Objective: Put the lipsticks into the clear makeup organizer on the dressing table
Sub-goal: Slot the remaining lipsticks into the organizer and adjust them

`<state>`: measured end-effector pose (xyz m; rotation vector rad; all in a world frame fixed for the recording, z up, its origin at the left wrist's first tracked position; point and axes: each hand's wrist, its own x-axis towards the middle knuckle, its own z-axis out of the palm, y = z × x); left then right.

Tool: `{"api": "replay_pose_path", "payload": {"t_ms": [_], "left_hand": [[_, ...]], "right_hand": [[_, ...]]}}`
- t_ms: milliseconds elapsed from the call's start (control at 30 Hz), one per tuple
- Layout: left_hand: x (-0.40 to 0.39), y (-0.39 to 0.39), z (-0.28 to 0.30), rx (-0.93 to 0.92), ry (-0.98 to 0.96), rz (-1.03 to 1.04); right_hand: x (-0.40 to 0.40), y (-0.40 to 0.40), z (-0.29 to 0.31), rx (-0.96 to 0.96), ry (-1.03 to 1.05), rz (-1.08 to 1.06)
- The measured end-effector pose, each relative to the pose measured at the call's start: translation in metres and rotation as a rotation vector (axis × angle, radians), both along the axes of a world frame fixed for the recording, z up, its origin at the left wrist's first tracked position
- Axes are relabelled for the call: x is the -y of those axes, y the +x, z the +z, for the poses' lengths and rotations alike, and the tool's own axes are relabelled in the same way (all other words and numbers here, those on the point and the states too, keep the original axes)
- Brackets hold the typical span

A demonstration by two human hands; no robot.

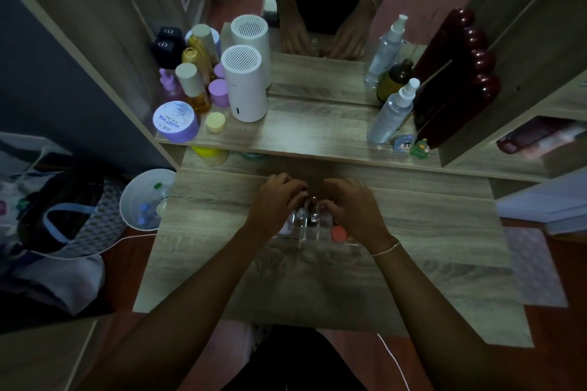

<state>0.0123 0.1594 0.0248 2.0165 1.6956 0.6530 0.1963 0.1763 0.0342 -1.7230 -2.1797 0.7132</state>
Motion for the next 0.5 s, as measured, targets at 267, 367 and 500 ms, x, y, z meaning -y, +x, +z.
{"api": "replay_pose_path", "payload": {"t_ms": [267, 367, 500], "left_hand": [[0.010, -0.004, 0.005, 0.038, 0.012, -0.043], [0.011, -0.005, 0.005, 0.042, 0.005, -0.048], [0.012, -0.007, 0.006, 0.051, 0.009, -0.044]], "right_hand": [[0.005, 0.015, -0.001, 0.005, -0.038, 0.060], [0.006, 0.016, -0.003, 0.008, -0.040, 0.052], [0.006, 0.016, -0.004, 0.018, -0.042, 0.047]]}}
